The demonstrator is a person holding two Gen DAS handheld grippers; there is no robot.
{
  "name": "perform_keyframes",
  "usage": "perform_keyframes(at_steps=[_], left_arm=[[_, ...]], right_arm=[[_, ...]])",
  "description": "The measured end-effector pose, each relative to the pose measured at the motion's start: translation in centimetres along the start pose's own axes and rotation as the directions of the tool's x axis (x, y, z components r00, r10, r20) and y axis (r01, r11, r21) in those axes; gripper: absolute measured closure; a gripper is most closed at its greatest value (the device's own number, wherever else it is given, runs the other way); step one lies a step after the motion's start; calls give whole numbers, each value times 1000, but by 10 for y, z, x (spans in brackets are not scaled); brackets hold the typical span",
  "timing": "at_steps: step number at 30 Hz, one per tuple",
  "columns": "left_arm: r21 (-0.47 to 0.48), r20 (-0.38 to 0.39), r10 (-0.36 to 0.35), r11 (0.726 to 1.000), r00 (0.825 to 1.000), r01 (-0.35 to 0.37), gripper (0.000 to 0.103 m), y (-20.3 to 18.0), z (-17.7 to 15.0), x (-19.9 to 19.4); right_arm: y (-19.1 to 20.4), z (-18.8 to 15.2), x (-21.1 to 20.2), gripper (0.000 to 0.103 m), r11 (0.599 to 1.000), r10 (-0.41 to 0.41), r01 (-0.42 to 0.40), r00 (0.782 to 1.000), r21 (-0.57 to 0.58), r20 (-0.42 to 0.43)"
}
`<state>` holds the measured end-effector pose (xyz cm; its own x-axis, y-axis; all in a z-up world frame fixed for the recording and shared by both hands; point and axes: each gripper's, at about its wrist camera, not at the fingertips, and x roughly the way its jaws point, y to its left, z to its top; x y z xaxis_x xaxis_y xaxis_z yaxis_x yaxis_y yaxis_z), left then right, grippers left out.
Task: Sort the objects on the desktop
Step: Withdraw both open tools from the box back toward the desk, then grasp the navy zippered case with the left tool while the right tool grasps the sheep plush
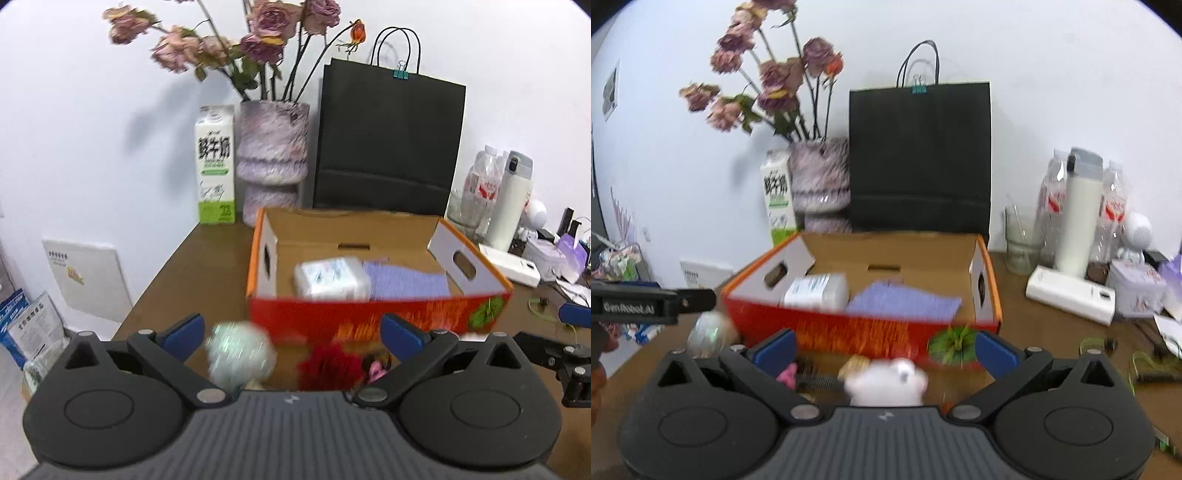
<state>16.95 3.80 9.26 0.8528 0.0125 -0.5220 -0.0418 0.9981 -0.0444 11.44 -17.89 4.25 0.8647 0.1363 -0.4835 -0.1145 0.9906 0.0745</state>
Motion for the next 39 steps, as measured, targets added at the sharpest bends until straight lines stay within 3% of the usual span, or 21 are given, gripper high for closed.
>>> perform_keyframes(at_steps=[13,18,22,30,39], left_arm=[[-12,-119,-33,999,992,32,0,12,-82,-16],[43,-135,-65,997,989,71,0,3,-99,-22],[73,-159,-17,997,987,29,0,-3,-104,-12],[22,-146,-2,1000,989,6,0,9,-100,-9],[42,-150,1,999,989,6,0,6,-94,4]], right_arm=[[19,-77,-34,0,997,-71,68,996,-40,-61],[24,-90,-34,0,996,-69,64,995,-65,-72],[25,-91,-32,0,995,-79,74,994,-69,-72],[26,-87,-25,0,993,-83,77,994,-85,-74],[29,-75,-4,0,984,-90,76,993,-161,-82]])
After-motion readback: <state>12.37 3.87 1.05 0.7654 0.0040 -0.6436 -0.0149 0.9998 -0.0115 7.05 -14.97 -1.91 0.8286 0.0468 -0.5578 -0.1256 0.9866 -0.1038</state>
